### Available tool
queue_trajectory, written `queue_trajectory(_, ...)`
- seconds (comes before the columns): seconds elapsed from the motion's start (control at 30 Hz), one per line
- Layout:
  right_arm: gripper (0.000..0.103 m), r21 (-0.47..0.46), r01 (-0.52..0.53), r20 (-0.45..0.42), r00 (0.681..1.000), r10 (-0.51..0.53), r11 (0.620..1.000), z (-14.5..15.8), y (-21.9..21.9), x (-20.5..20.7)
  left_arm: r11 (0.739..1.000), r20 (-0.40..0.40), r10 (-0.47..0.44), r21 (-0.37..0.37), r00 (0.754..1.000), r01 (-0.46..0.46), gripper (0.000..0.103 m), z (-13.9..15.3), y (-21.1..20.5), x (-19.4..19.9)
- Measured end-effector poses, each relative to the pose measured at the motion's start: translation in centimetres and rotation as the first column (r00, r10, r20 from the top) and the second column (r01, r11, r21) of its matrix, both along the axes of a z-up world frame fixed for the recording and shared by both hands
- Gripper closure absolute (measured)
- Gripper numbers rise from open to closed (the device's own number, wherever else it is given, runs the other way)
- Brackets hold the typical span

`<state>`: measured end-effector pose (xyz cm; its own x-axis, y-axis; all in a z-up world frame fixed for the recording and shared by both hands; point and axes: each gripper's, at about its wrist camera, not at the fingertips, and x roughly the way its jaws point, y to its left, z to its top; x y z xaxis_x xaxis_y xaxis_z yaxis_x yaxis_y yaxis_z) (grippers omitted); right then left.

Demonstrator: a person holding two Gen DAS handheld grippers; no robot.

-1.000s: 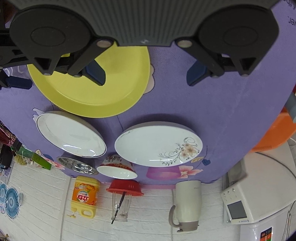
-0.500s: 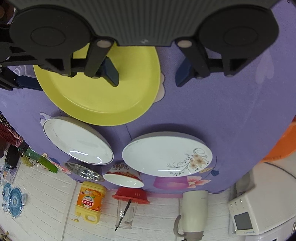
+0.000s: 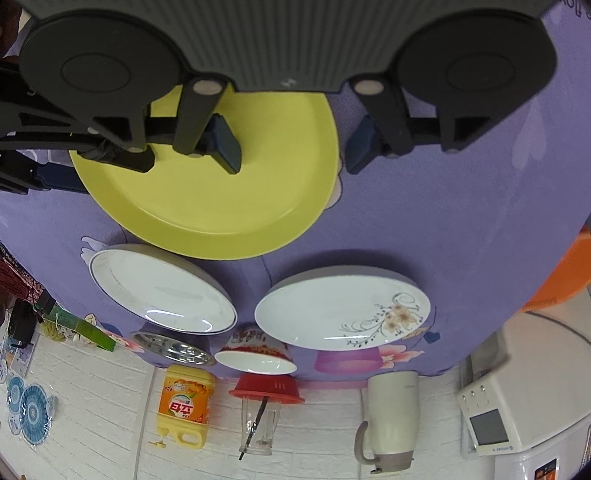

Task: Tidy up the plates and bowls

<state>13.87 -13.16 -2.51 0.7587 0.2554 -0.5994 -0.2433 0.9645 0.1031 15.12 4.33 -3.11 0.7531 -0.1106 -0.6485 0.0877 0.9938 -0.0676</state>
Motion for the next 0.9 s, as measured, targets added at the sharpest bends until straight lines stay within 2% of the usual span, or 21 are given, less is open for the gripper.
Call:
queue_trajectory(0.1,0.000,-0.043,-0.004,0.029,1.000,0.005,0.999,-0.3,1.1,-0.3,0.999,0.026,0.040,-0.001,0.999,-0.040,0.054,-0.2,-0.4,-0.4)
queue_trajectory(0.13,0.000,-0.046,0.011,0.038,0.999,-0.009,0.999,-0.3,1.3,-0.5,0.999,0.029,0.046,-0.003,0.999,-0.046,0.059,-0.2,-0.4,-0.5)
queue_trajectory(0.23,0.000,-0.042,0.031,0.039,0.999,-0.029,0.999,-0.3,1.6,-0.6,0.999,0.022,0.047,-0.004,0.999,-0.047,0.063,0.3,0.0,-0.4)
queue_trajectory(0.43,0.000,-0.034,-0.037,0.079,0.996,0.039,0.999,1.5,4.6,-1.1,0.991,0.053,0.133,-0.008,0.990,-0.133,0.064,2.1,4.0,-1.5)
queue_trajectory(0.63,0.000,-0.008,-0.151,0.069,0.986,0.151,0.989,1.3,9.6,-0.3,0.970,0.046,0.242,0.023,0.969,-0.243,0.064,1.9,8.4,-2.5)
queue_trajectory(0.77,0.000,-0.021,-0.181,0.053,0.982,0.181,0.983,1.0,11.1,0.5,0.964,0.042,0.264,0.019,0.964,-0.265,0.064,1.5,9.6,-1.9)
queue_trajectory(0.9,0.000,-0.034,-0.167,0.043,0.985,0.168,0.985,0.9,11.2,1.1,0.968,0.034,0.250,0.007,0.968,-0.251,0.064,1.1,9.5,-1.2)
